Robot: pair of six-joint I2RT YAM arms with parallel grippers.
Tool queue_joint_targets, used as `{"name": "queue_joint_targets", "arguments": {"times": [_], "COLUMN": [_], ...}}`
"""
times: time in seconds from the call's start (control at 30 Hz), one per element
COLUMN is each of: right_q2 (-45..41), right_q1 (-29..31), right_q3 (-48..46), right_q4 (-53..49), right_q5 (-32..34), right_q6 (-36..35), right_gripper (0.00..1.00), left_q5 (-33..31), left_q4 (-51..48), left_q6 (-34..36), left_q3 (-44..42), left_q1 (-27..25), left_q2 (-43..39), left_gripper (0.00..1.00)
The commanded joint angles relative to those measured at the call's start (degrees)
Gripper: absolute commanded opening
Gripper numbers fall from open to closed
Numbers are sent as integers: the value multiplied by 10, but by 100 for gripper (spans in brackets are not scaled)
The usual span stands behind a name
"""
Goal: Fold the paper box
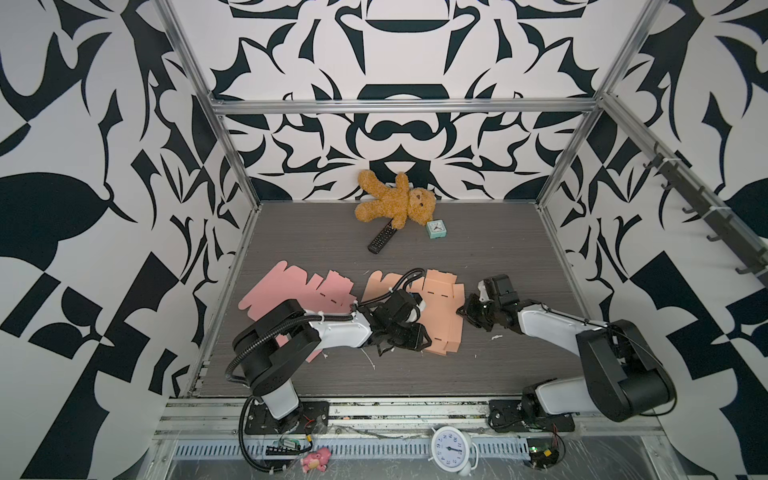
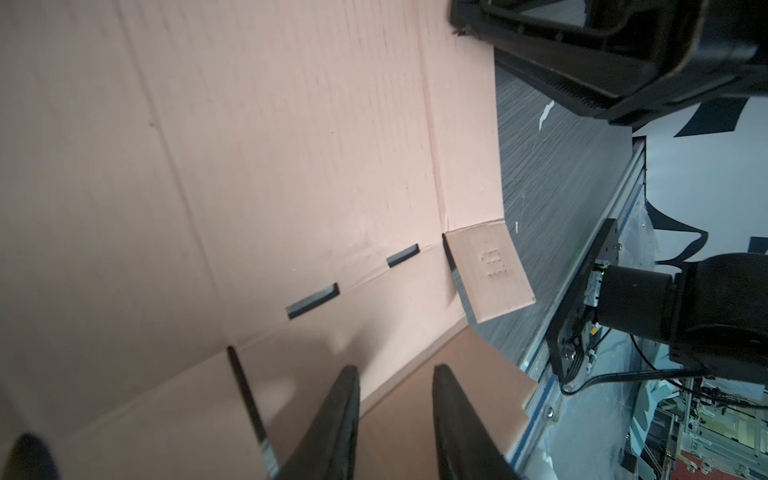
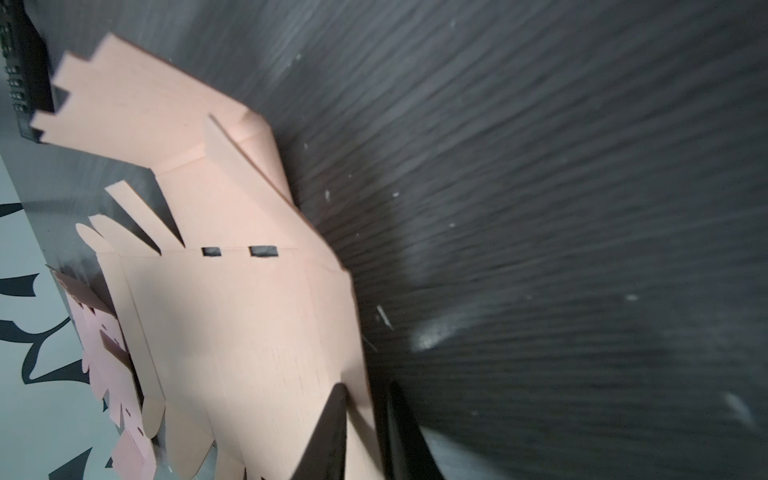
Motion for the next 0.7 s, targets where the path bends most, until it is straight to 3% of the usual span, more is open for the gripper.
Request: {"name": "queue_joint_targets", "arguments": {"times": [0.0, 0.43, 0.67], "right_q2": [-7, -21, -16], "right_q1": [-3, -2, -3], "right_q3": [0, 18, 55], "right_q4": [2, -50, -116], "right_q5": [-6, 1, 41], "right_q6": [-8, -51, -104], "right_gripper": [19, 9, 8], "left_q5": [12, 43, -14], "left_q4": [9, 47, -21], "left_q6": [0, -3, 34], "left_q3": [15, 9, -17], "left_q1": [-2, -1, 34], "left_q2": [2, -21, -91], "left_gripper": [34, 34, 34]}}
